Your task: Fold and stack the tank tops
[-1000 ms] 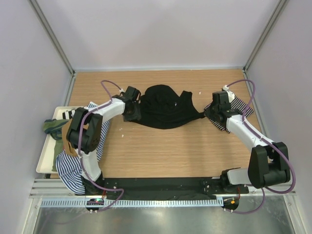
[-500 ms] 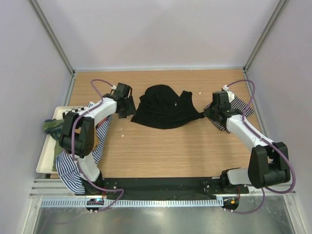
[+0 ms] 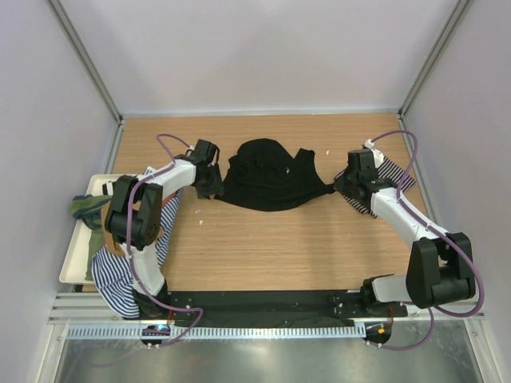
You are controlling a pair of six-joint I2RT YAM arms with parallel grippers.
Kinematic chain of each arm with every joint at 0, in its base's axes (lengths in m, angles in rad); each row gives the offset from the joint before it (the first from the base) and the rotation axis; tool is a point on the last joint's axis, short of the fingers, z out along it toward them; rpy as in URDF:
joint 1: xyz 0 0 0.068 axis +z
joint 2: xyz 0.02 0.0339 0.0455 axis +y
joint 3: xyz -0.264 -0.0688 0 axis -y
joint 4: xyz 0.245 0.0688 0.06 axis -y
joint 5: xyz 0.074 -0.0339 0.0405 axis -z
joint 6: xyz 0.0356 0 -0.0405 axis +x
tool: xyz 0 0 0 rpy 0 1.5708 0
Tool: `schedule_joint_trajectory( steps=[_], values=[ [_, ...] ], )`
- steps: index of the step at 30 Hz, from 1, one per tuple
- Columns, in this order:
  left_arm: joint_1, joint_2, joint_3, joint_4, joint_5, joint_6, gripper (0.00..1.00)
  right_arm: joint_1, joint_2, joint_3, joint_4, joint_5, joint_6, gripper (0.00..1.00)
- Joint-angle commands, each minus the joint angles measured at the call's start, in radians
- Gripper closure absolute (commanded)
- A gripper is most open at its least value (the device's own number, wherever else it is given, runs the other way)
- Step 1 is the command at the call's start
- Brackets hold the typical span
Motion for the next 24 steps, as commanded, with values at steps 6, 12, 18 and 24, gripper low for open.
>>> schedule_joint_trajectory(
  steps=[6,12,18,24],
  values=[
    [-0.029,0.053,0.06,-0.032,-0.049,0.029,0.55,-0.002,-0.022,0.002,0.028,0.004,-0.015,0.99],
    [-0.049,0.06,0.05,-0.057,-0.095,0.046,0.57,-0.002,-0.027,0.002,0.027,0.005,-0.015,0.99],
    [-0.081,0.07,0.043,-0.071,-0.106,0.048,0.61,-0.002,-0.036,-0.005,0.028,-0.001,-0.012,0.99],
    [-0.09,0.081,-0.02,-0.031,-0.074,0.032,0.76,-0.001,-0.059,-0.019,0.023,0.01,-0.012,0.99]
  ],
)
